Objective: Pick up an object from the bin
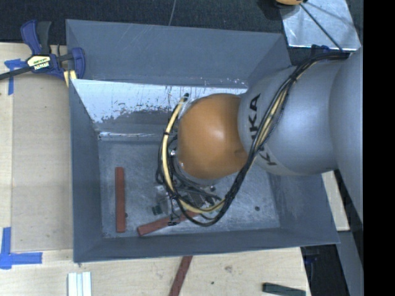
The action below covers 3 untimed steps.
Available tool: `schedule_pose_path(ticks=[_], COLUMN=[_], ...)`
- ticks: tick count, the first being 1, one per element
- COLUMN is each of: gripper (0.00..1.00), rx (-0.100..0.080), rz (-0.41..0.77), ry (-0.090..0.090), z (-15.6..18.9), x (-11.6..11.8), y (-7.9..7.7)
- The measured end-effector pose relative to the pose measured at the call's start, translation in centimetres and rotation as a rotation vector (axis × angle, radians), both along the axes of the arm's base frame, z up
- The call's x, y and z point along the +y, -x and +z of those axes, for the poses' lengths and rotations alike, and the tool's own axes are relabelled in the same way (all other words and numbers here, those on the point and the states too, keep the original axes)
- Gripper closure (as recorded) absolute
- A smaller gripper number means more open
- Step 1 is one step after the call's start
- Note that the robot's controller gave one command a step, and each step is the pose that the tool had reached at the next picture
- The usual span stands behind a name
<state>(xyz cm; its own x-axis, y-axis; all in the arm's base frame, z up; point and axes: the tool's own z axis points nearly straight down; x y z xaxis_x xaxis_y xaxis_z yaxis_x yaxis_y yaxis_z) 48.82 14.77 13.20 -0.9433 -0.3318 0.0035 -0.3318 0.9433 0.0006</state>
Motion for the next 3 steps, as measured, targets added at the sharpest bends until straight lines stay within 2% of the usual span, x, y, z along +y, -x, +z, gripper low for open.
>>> schedule_pose_path(ticks=[1,2,3], gripper=[1.0,1.0,1.0], rx=[-0.008,-0.009,-0.003], rz=[-0.003,-0.014,-0.003], ry=[-0.002,-0.003,-0.001], z=[5.2,5.6,9.4], x=[-0.2,-0.4,-1.0], y=[-0.2,-1.5,-3.0])
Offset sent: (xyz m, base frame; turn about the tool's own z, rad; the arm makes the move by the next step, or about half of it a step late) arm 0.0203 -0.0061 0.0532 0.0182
